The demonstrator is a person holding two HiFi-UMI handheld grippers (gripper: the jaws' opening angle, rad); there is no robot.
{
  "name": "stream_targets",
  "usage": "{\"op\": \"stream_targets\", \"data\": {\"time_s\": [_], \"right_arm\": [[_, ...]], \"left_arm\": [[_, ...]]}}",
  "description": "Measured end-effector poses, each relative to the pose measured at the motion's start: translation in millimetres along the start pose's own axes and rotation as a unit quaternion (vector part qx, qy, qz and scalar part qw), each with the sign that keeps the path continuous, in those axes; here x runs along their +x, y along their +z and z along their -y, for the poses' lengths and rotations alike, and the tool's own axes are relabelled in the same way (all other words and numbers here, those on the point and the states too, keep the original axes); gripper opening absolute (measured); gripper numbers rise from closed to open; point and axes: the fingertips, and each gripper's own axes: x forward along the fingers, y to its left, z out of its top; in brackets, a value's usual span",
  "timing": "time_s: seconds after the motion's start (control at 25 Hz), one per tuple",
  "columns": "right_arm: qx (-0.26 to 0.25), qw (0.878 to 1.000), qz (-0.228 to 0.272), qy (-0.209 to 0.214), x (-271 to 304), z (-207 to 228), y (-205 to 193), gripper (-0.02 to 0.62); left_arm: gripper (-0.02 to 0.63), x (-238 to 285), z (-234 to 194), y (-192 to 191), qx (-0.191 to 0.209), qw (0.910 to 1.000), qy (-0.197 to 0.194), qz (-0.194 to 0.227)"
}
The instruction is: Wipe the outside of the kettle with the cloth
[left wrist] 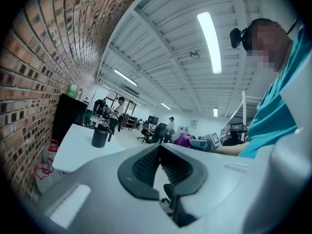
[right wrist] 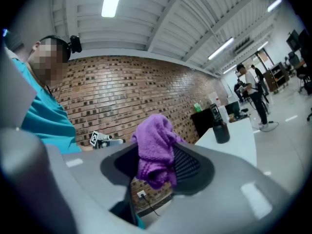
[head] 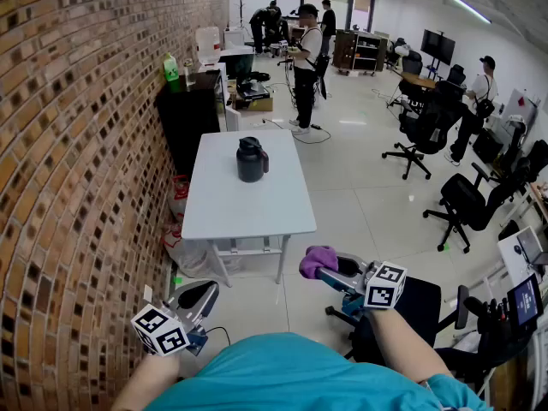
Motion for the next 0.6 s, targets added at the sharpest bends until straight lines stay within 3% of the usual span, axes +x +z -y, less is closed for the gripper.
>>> {"op": "stream_targets", "data": {"time_s": [0.16,0.32,0.6], "right_arm": [[0.008,1.000,0.013,-0.007,-15,31,10,0.175],[0.026,1.000,0.011,-0.012,-6,61,5,0.175],[0.042,0.999,0.005,-0.034,79,138,5,0.175]], "left_arm": [[0.000,30,13,4,-0.012,0.9999,0.005,0.005],[0.000,44,-2,5,-0.016,0.9998,0.007,-0.004],[0.000,79,-120,21,-0.032,0.9994,-0.010,-0.003]]}}
